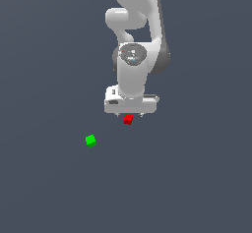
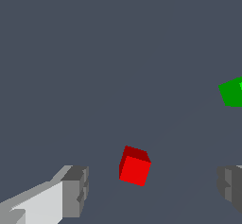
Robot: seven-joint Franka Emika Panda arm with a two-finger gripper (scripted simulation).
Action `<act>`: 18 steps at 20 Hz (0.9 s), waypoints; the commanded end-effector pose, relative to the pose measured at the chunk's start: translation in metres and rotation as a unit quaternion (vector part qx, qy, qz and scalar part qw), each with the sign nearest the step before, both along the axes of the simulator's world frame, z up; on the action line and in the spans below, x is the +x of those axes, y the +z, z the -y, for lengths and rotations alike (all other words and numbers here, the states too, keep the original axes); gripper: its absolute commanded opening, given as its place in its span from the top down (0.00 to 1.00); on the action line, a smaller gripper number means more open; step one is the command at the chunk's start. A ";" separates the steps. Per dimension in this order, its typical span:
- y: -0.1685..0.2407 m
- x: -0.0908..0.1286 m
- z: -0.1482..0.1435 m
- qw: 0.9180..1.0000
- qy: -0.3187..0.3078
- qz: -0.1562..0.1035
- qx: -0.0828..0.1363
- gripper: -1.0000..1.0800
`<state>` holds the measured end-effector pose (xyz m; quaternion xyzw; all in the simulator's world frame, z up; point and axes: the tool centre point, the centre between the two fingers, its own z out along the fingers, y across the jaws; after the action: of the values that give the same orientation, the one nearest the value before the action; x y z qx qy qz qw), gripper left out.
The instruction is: Stack the red cube on top of the green cube.
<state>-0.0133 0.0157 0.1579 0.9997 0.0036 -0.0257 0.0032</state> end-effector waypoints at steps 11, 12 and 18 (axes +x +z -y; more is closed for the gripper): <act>-0.016 -0.013 0.003 1.000 -0.029 0.005 0.000 0.04; -0.020 -0.016 0.003 0.999 -0.035 0.006 0.000 0.04; -0.047 -0.038 0.005 0.997 -0.082 0.014 0.000 0.04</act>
<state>-0.0452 0.0108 0.1184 0.9978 -0.0652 -0.0136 0.0018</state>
